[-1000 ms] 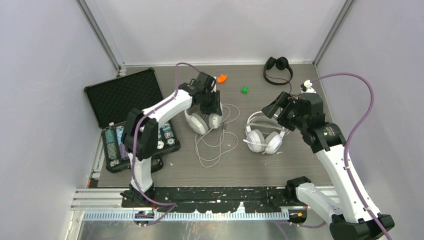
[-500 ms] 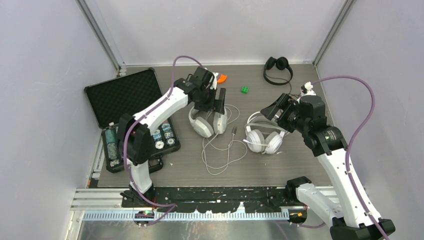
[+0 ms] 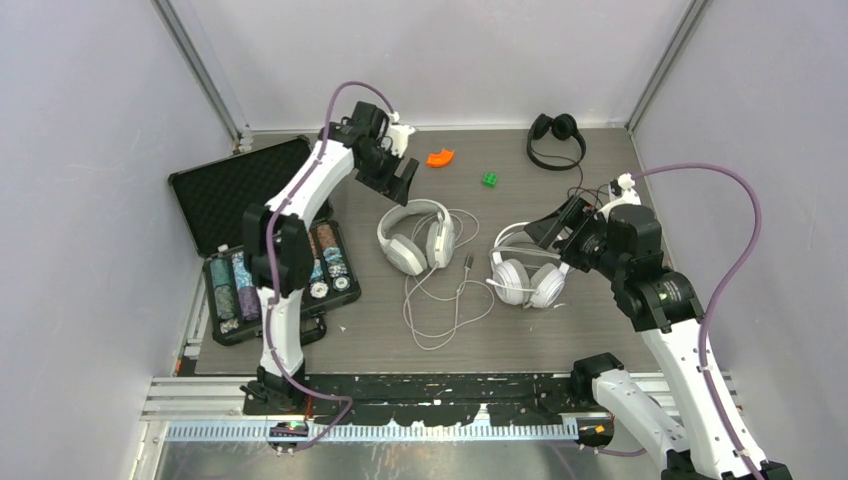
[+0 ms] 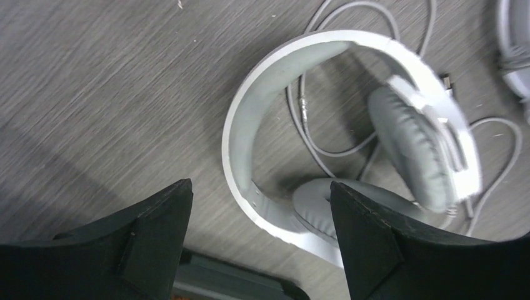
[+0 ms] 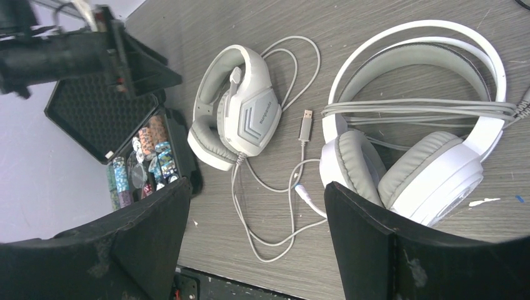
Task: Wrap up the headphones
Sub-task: Move the headphones to the center of the board, then pick up the headphones from the center of the board.
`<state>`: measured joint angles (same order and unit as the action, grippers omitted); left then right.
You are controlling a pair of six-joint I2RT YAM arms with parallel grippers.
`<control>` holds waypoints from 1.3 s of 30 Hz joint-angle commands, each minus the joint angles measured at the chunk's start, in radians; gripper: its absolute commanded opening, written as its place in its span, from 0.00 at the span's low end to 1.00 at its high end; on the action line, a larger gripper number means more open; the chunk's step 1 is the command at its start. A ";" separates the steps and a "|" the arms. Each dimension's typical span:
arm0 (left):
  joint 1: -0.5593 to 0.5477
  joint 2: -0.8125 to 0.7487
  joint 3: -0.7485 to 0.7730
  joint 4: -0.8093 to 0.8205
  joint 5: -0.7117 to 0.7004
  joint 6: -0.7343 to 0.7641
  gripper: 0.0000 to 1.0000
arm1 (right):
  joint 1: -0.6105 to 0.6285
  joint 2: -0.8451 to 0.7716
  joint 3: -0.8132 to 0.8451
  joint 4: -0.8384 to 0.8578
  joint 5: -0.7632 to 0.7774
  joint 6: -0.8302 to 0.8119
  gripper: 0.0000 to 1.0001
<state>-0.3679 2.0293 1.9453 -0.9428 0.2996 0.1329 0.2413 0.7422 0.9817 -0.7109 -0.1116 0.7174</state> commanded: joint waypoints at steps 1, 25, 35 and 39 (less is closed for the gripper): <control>0.014 0.113 0.073 -0.071 0.044 0.169 0.83 | 0.006 -0.027 0.015 0.032 -0.013 -0.011 0.83; 0.023 0.387 0.185 0.074 0.135 0.137 0.66 | 0.005 0.039 0.064 0.040 -0.011 -0.044 0.83; 0.023 0.242 0.029 0.197 0.119 0.100 0.22 | 0.005 0.057 0.055 0.045 -0.018 -0.027 0.83; 0.023 0.176 0.068 0.147 0.090 0.090 0.09 | 0.006 0.064 0.046 0.060 -0.038 -0.018 0.83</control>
<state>-0.3466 2.3375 1.9755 -0.8005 0.4034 0.2474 0.2432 0.8051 1.0229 -0.7090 -0.1368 0.6914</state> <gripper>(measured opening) 0.158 0.831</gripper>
